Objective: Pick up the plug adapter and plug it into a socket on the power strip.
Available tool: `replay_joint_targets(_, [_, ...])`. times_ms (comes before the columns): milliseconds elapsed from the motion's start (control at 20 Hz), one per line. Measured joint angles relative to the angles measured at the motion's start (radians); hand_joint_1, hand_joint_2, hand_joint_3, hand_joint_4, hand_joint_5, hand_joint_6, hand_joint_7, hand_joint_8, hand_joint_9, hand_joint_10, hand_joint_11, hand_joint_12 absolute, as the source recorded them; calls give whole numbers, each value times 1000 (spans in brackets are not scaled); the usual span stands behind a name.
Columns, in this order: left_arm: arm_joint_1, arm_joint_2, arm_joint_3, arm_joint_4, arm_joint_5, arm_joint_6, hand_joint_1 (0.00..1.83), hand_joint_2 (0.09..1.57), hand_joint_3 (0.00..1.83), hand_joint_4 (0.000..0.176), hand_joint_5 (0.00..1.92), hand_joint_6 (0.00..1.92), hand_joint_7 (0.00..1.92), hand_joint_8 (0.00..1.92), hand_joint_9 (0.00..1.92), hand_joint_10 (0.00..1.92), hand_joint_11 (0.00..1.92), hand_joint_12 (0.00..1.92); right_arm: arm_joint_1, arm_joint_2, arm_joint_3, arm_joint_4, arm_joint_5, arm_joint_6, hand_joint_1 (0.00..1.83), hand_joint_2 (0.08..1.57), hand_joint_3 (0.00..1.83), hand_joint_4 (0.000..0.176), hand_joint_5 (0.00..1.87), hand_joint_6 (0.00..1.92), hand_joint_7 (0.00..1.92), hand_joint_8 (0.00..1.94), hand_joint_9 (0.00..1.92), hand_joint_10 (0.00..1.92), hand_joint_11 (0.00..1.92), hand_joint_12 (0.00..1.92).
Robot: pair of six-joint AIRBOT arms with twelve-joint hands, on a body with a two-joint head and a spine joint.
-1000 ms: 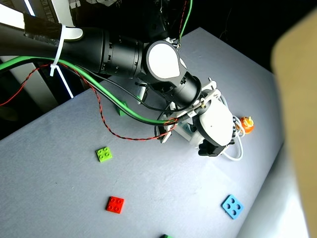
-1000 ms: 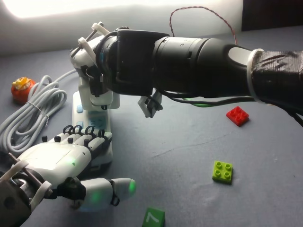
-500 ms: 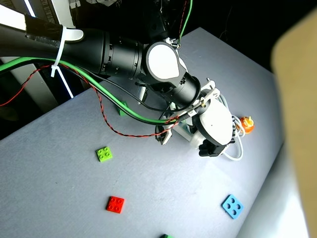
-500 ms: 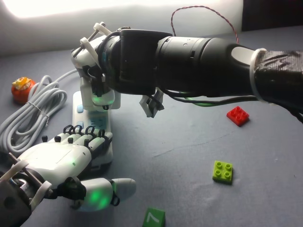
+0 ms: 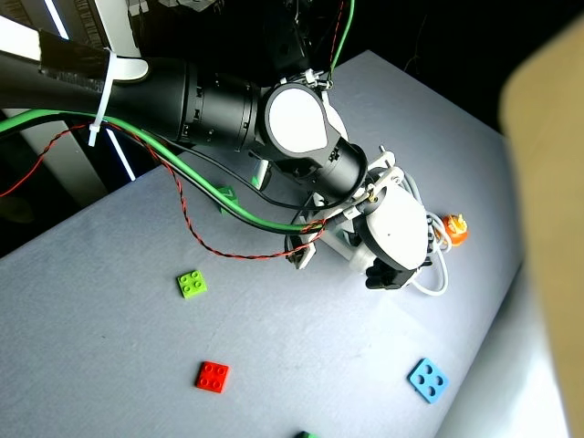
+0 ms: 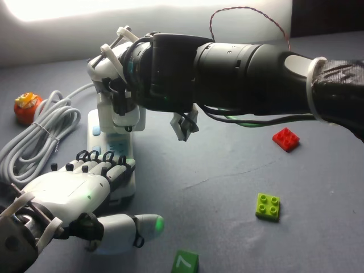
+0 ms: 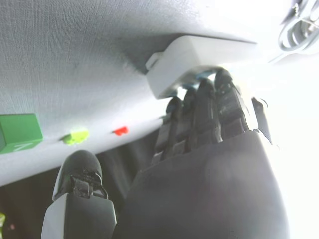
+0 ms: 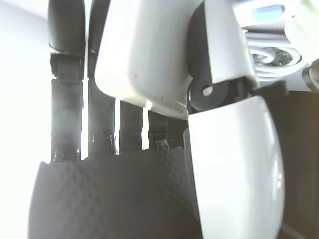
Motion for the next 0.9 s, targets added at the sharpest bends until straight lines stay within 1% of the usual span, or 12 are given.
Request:
replay_joint_targets(50, [-1,0,0,0,0,0,0,1129,0,0,95,13,72,13,71,18,52,24,0,0,0,1,3,-3,1384,1075,0,0,944,988,1071,781,1065,947,923,909])
replay_joint_targets(100, [-1,0,0,0,0,0,0,1127,0,0,63,2,28,2,30,3,19,11,0,2,0,1,5,-8,1266,1087,0,0,966,984,1117,768,1111,523,925,890])
replay_joint_targets(150, [-1,0,0,0,0,0,0,1131,1,0,67,4,33,6,32,5,17,11,0,5,-1,1,6,-11,1236,1102,0,0,939,1037,1100,804,1161,288,893,899])
replay_joint_targets(350, [-1,0,0,0,1,0,0,1124,0,0,63,1,39,5,30,2,10,10,0,11,-1,4,14,-15,1206,1140,1,6,859,1187,1009,932,1157,54,795,943])
replay_joint_targets(400, [-1,0,0,0,1,0,0,1127,0,0,60,0,27,0,14,0,1,6,0,11,-1,5,16,-17,1143,1168,0,0,858,1161,958,459,1126,28,750,965])
replay_joint_targets(450, [-1,0,0,0,1,0,0,1129,0,0,51,0,21,0,12,0,0,0,0,13,-1,7,17,-17,1125,1180,0,0,842,1179,989,209,1099,12,702,996])
replay_joint_targets(500, [-4,0,0,-1,2,1,0,1126,0,0,65,6,39,7,30,7,18,8,0,14,-1,8,18,-17,1127,1169,2,0,861,1152,1026,91,1092,5,688,994])
replay_joint_targets(550, [-6,0,0,-1,2,1,0,1123,0,0,74,8,53,11,48,13,38,18,1,16,-1,9,19,-18,1129,1164,0,0,872,1133,1037,47,1084,1,677,988])
replay_joint_targets(700, [-7,0,0,-1,2,0,0,1121,0,0,75,7,51,7,52,11,34,18,5,20,-3,14,19,-19,1120,1166,0,0,866,1146,1014,14,1040,0,634,976])
replay_joint_targets(750, [-7,0,0,-1,2,0,0,1126,0,0,90,10,78,15,68,14,36,22,5,22,-4,15,19,-20,1096,1086,0,0,820,241,978,9,1005,3,592,967])
replay_joint_targets(800, [-7,0,0,-1,2,0,0,1126,0,0,90,10,78,15,68,14,36,22,8,27,-12,21,18,-22,1096,1086,0,0,820,241,978,9,1005,3,592,967])
replay_joint_targets(900, [-7,0,0,-2,1,0,0,1125,0,0,87,6,69,7,64,9,34,24,15,43,-34,26,17,-28,1074,1070,0,0,866,30,932,0,956,0,546,952])
